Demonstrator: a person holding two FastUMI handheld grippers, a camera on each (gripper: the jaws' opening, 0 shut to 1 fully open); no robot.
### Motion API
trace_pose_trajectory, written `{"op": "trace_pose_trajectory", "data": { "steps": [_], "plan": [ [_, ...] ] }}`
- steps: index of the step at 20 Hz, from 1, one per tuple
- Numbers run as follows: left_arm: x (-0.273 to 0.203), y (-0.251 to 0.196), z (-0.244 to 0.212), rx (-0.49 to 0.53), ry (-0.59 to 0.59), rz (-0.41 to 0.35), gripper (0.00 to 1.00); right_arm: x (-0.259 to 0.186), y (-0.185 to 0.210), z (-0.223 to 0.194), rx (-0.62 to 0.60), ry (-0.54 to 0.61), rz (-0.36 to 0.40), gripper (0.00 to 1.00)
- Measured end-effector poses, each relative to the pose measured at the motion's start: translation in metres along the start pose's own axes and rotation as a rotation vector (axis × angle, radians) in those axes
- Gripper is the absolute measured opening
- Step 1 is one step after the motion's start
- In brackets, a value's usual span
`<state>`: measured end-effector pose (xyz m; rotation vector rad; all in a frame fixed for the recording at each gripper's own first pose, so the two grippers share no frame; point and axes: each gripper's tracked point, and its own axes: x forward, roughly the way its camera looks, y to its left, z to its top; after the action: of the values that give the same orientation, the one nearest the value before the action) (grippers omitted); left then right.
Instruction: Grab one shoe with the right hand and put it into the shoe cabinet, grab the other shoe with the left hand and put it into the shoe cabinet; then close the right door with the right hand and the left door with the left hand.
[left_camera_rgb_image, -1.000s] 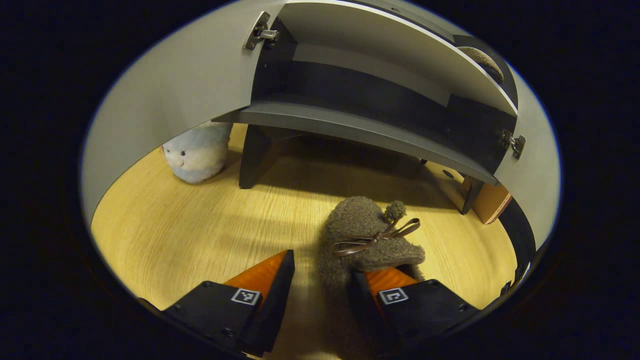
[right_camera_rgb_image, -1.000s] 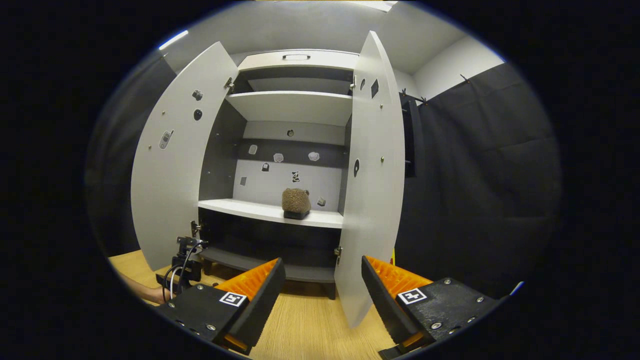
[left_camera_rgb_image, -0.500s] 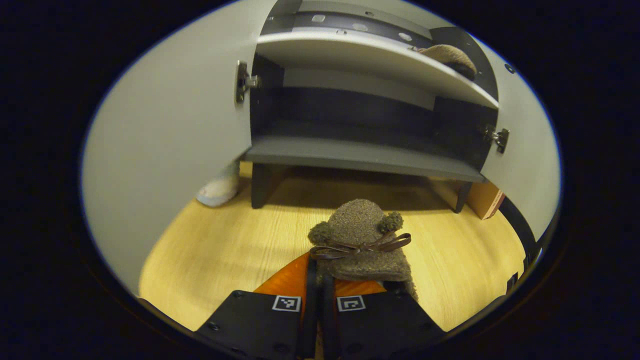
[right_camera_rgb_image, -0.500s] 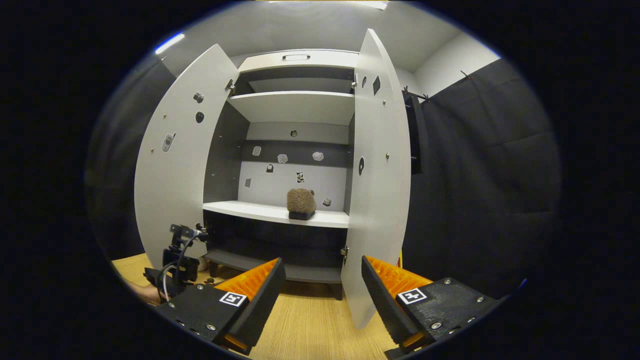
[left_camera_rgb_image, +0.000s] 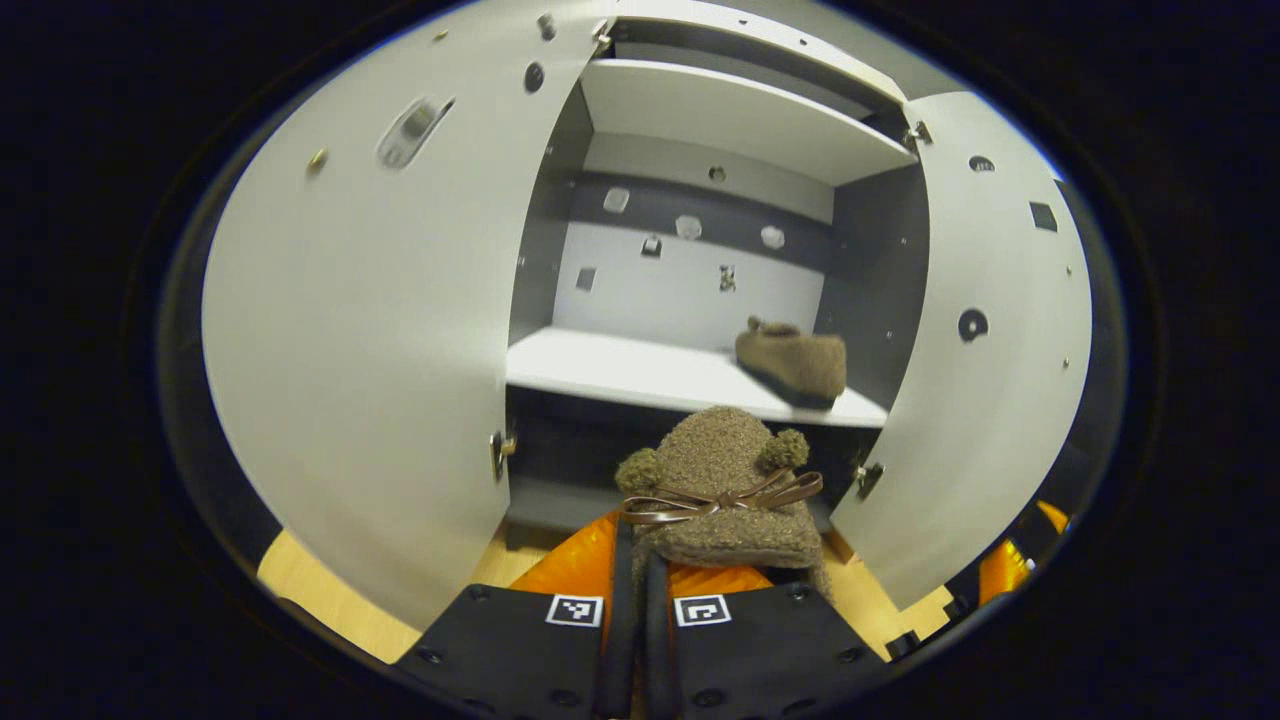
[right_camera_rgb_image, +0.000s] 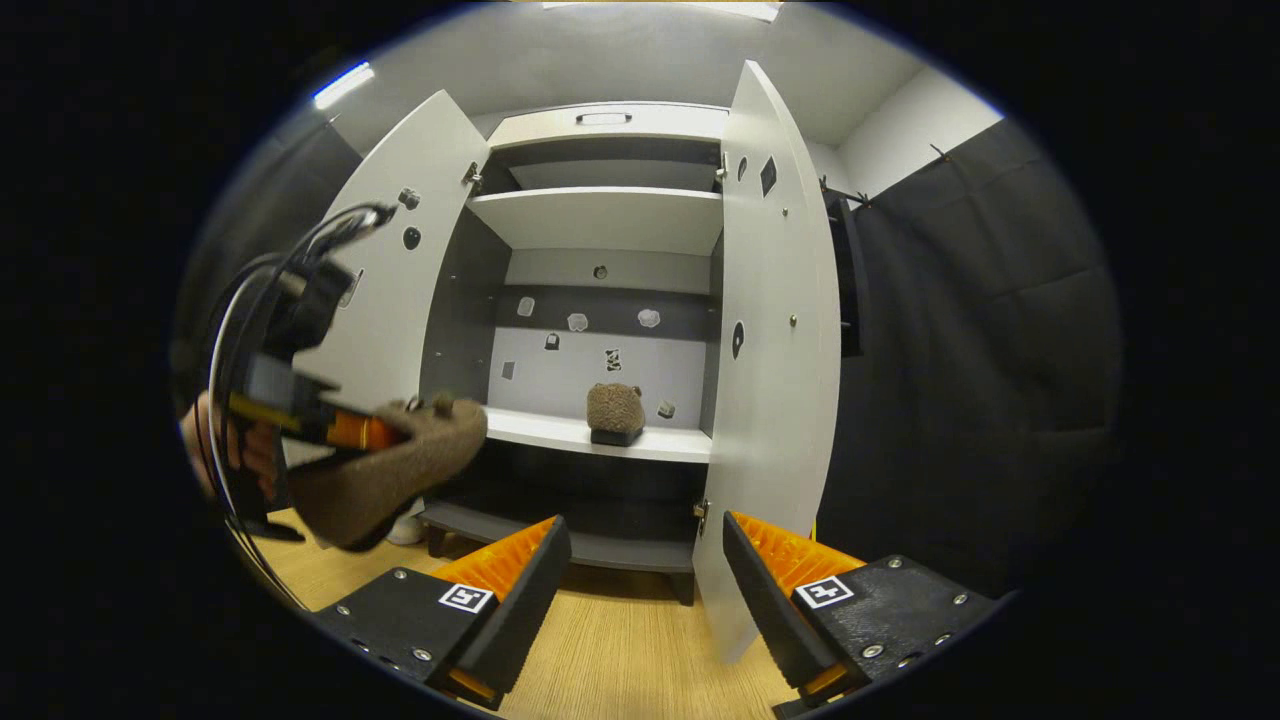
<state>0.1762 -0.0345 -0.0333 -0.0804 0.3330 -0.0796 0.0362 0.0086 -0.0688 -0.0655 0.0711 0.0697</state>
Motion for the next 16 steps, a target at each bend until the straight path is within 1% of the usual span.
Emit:
{"op": "trace_pose_trajectory", "data": {
  "steps": [2, 3, 4, 5, 6, 8, 11, 13, 16],
  "plan": [
    [0.025, -0.008, 0.062, 0.031, -0.074, 0.006, 0.12, -0.002, 0.000, 0.003, 0.002, -0.005, 0.001, 0.94],
    [0.018, -0.008, 0.069, 0.029, -0.095, 0.005, 0.12, -0.003, -0.001, 0.005, 0.002, -0.008, -0.003, 0.94],
    [0.058, -0.022, 0.101, 0.023, -0.104, -0.001, 0.12, -0.005, -0.004, 0.006, -0.002, -0.009, -0.009, 0.94],
    [0.077, -0.023, 0.118, 0.015, -0.103, 0.002, 0.12, -0.006, -0.007, 0.007, -0.006, -0.011, -0.016, 0.94],
    [0.093, -0.029, 0.126, 0.007, -0.098, 0.010, 0.12, -0.009, -0.010, 0.007, -0.010, -0.010, -0.025, 0.94],
    [0.132, -0.018, 0.140, 0.011, -0.070, 0.034, 0.12, -0.013, -0.017, 0.007, -0.013, -0.005, -0.041, 0.94],
    [0.196, -0.013, 0.128, 0.055, 0.032, 0.067, 0.12, -0.019, -0.026, 0.004, -0.015, 0.008, -0.067, 0.94],
    [0.234, -0.012, 0.103, 0.033, 0.133, 0.075, 0.12, -0.022, -0.033, 0.005, -0.023, 0.011, -0.086, 0.94],
    [0.266, -0.002, 0.073, 0.040, 0.239, 0.115, 0.12, -0.024, -0.040, 0.006, -0.030, 0.013, -0.103, 0.94]
  ]
}}
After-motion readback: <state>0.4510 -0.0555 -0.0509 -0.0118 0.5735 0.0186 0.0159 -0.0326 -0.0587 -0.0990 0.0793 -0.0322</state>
